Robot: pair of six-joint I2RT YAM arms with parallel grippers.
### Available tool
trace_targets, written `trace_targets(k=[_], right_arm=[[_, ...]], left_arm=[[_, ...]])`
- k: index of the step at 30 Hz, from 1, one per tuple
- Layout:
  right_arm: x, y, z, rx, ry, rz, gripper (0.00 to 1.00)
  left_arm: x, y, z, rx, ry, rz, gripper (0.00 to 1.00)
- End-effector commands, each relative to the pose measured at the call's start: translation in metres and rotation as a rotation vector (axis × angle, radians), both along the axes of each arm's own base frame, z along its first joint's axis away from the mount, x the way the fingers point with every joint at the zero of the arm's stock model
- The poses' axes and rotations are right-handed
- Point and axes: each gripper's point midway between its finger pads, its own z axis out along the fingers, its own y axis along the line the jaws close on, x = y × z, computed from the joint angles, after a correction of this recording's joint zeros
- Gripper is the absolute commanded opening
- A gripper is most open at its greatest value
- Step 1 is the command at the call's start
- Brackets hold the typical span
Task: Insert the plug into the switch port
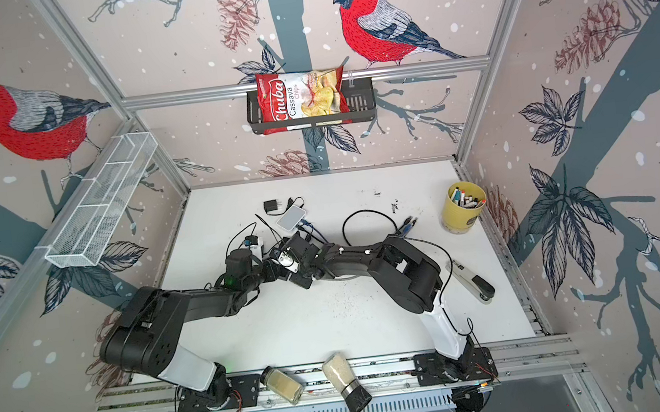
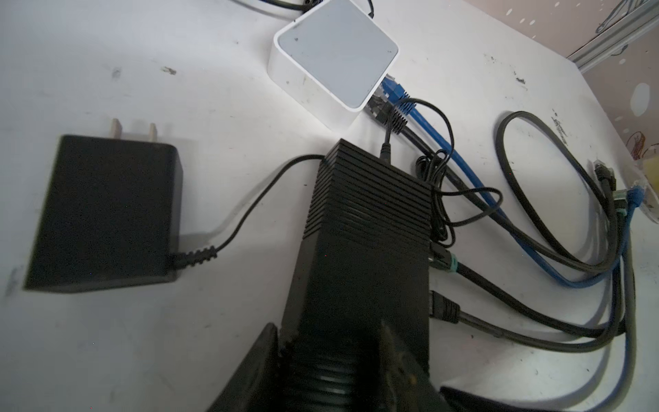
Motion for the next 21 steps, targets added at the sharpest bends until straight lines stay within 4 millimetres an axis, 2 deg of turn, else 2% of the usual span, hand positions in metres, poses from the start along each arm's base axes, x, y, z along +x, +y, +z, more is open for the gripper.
trace_targets(k=[1,6,7,8,13,21], right_arm=[[0.008,0.048,0.055,0.261,-0.132,0.132,0.0],[0.009,0.028,0.034,0.194,-0.122,0.133,0.0],[0.01,0.025,0.03,0.185,-0.119,0.126,0.0],[0.01,0.021,0.027,0.179,-0.112,0.123,0.0],[0.007,0.011,0.016,0.162,-0.091,0.122,0.0],[-0.01,-0.005,-0.008,0.12,-0.041,0.144,0.02]], left_arm=[[-0.017,-0.033,0.005,-0.071,0.076,-0.158,0.58],[-0.003,-0.031,0.01,-0.041,0.072,-0.136,0.75],[0.0,-0.031,0.011,-0.041,0.071,-0.132,0.81],[0.002,-0.031,0.012,-0.04,0.07,-0.126,0.96],[0.01,-0.023,0.017,-0.033,0.065,-0.076,0.97],[0.014,0.0,0.04,-0.04,0.019,-0.01,0.98]])
